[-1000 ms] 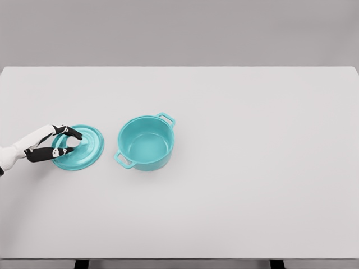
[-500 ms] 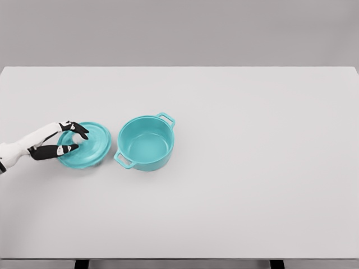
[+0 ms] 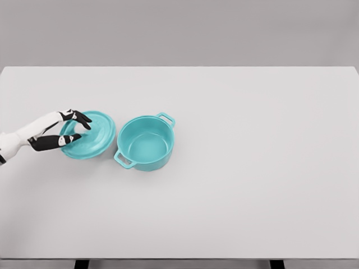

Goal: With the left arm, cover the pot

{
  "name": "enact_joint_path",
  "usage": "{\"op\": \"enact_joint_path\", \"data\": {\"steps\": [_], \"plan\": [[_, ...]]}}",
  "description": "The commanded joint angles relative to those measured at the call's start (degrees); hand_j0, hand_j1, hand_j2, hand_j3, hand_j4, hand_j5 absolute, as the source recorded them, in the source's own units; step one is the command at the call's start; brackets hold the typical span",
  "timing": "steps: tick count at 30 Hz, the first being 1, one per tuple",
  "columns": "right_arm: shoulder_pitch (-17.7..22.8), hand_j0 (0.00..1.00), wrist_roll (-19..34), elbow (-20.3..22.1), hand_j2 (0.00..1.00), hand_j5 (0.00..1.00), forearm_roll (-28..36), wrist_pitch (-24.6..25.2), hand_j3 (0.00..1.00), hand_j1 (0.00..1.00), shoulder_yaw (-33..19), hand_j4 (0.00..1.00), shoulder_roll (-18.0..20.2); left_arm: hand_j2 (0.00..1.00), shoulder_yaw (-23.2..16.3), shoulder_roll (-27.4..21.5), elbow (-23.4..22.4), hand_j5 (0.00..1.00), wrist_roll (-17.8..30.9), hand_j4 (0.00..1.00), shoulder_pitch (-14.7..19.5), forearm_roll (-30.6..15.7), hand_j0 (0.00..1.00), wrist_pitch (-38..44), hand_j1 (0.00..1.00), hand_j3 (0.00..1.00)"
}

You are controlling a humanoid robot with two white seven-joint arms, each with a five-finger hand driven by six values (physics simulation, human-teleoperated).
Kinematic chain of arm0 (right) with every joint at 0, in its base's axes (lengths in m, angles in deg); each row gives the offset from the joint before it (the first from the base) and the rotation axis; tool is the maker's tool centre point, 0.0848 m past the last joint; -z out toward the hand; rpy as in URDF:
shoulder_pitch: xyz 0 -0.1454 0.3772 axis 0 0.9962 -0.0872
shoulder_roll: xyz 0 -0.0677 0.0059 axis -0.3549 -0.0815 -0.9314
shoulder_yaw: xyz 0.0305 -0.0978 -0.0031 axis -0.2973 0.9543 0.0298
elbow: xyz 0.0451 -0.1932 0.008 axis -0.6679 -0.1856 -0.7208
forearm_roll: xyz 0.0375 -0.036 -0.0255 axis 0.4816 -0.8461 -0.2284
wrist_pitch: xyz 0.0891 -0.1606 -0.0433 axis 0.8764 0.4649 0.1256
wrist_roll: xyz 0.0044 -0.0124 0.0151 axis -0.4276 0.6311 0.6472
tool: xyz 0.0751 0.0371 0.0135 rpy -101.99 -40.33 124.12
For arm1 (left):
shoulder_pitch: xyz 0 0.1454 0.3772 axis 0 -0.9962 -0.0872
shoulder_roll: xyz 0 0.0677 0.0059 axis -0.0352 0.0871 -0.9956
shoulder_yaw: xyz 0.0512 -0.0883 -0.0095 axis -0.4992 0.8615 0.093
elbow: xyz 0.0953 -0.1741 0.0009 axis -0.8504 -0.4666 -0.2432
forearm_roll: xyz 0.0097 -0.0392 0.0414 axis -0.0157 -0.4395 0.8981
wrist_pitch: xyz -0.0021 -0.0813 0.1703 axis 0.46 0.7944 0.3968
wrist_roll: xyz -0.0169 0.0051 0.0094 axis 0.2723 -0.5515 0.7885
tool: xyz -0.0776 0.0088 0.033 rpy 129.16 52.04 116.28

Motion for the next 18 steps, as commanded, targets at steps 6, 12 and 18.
{"op": "enact_joint_path", "data": {"steps": [6, 12, 18], "plan": [[-0.1, 1.00, 0.0, 0.0, 1.00, 1.00, 0.0, -0.1, 1.00, 1.00, 0.0, 1.00, 0.0, 0.53, 1.5, 0.0, 2.7, 0.53, 0.1, 0.53, 0.0, -0.3, 0.53, 0.2, 0.53, 0.53], [0.0, 1.00, 0.0, 0.0, 1.00, 1.00, 0.0, -0.1, 1.00, 1.00, 0.0, 1.00, 0.0, 0.53, 1.5, 0.0, 4.7, 0.53, 0.1, 0.53, 0.2, 0.1, 0.53, 0.3, 0.53, 0.53], [-0.1, 1.00, 0.0, 0.0, 1.00, 1.00, 0.0, 0.0, 1.00, 1.00, 0.0, 1.00, 0.0, 0.53, 1.5, 0.2, 6.0, 0.53, 0.1, 0.53, 0.4, 0.2, 0.53, 0.7, 0.53, 0.53]]}}
